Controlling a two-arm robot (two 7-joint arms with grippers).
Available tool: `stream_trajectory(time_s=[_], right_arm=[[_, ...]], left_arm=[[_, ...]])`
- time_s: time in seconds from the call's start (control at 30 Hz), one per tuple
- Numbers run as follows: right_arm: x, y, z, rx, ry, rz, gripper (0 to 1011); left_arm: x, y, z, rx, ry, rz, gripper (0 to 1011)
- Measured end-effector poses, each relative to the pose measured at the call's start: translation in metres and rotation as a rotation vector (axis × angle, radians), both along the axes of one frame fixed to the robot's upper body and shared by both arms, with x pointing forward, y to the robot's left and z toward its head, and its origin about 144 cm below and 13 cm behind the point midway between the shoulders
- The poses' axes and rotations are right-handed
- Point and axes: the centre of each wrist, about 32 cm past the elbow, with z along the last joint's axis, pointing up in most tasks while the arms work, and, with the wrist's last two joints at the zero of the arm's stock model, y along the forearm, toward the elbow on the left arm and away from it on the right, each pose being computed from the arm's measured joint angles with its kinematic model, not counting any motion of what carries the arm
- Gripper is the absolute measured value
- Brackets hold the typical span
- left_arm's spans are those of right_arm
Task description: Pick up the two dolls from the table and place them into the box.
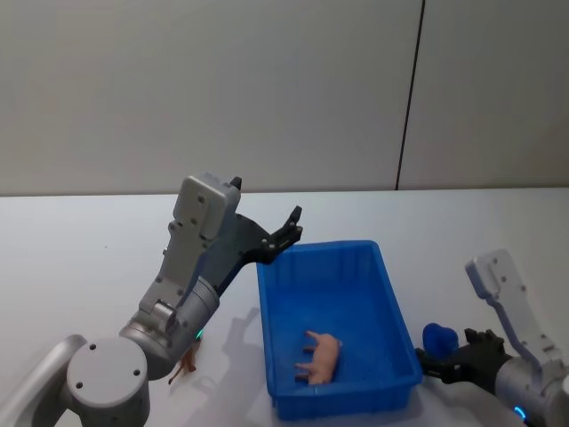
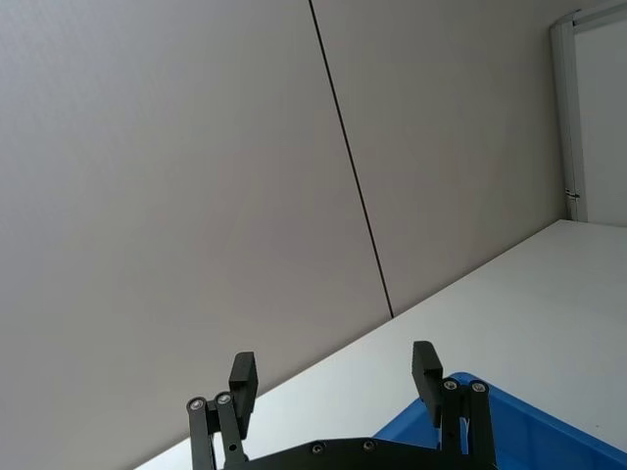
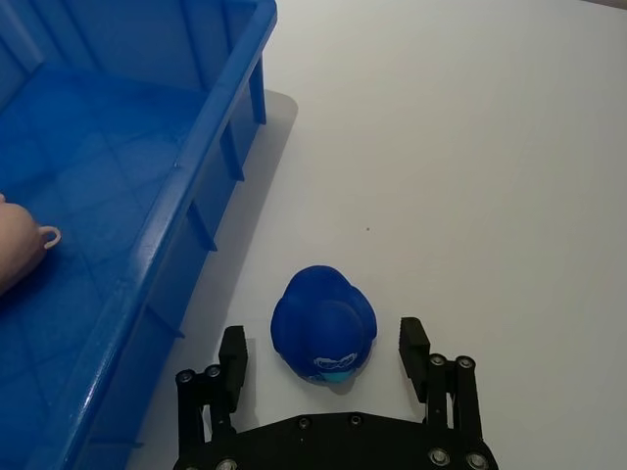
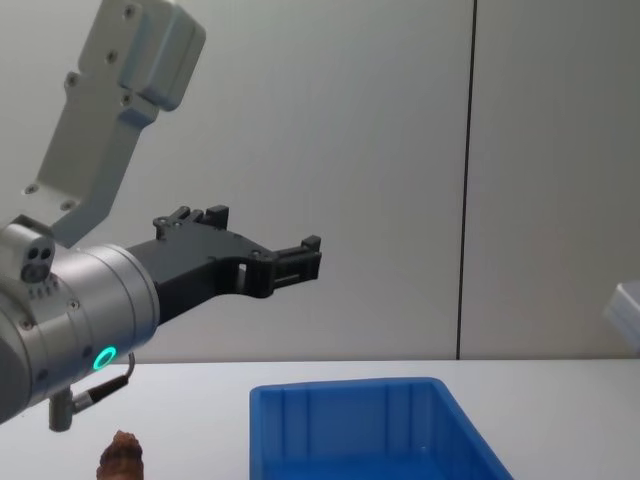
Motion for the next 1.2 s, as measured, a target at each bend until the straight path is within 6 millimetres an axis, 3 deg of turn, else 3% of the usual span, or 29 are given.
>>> stream_trajectory(time_s=[0.53, 1.2], right_arm=[[0.0008, 0.0012, -0.0027, -0.007, 0.005, 0.001, 557], [0.0018, 0.0008, 0.0038, 0.004, -0.059, -0.029, 411]], left_arm=[[0.0, 0.0, 0.0, 0.0, 0.0, 0.0, 1003], [0.0, 0.0, 0.0, 0.0, 0.0, 0.0, 1003]])
